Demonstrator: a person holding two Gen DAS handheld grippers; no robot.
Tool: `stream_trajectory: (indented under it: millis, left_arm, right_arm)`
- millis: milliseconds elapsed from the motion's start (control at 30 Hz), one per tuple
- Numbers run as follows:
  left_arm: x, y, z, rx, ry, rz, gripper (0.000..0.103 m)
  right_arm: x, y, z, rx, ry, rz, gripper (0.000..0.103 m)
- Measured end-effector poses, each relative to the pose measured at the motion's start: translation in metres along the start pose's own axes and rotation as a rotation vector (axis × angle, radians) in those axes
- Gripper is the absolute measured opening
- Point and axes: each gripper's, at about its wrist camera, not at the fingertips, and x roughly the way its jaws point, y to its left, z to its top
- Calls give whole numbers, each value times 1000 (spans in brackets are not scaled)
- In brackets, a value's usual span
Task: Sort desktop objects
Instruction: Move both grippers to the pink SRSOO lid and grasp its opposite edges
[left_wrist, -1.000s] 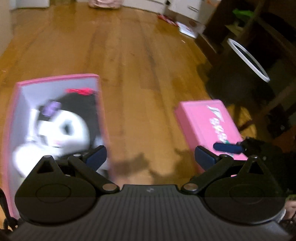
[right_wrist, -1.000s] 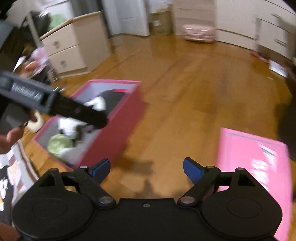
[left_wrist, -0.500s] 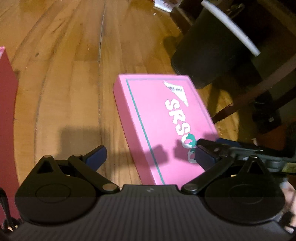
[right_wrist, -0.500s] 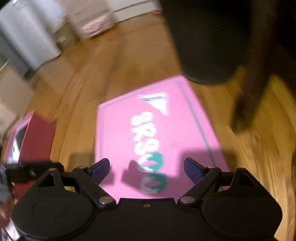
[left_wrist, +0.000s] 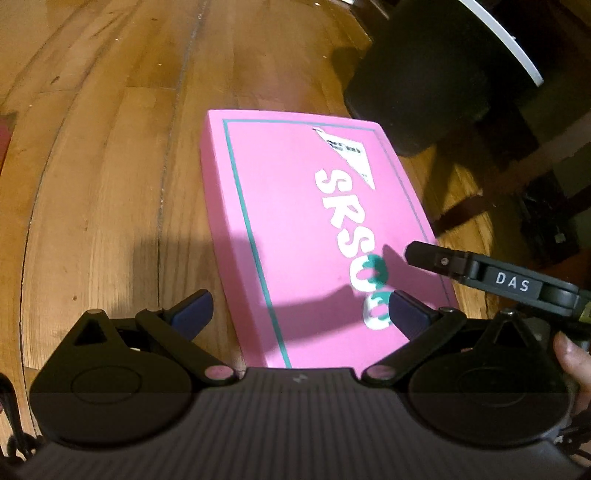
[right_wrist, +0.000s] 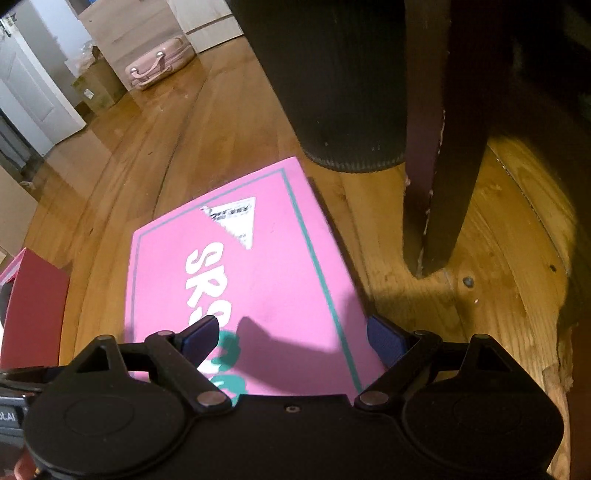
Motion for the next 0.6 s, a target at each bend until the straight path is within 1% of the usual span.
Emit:
stream_trajectory:
  millis: [67,167,233,300,467,600]
  left_arm:
    - [4,-2,1,13,6,4,103]
    - [11,-2,-1,9,16,10,103]
    - [15,2,-1,-10,23,-13,103]
    - [20,5,-1,-22,33,-37,103]
    - [27,11,0,-16,29,-45,103]
    - [35,15,0,-9,27,-77,103]
  right_arm:
    - [-1,-2,1,5,-19,-3,91]
    - [3,-7,3,25,-16,-22,91]
    - [7,-11,4,36,-8,-34,91]
    - [12,-13,7,40,5,-33,91]
    - [29,-17,12,68,59,-22,91]
    - [37,-17,10,106,85,-1,91]
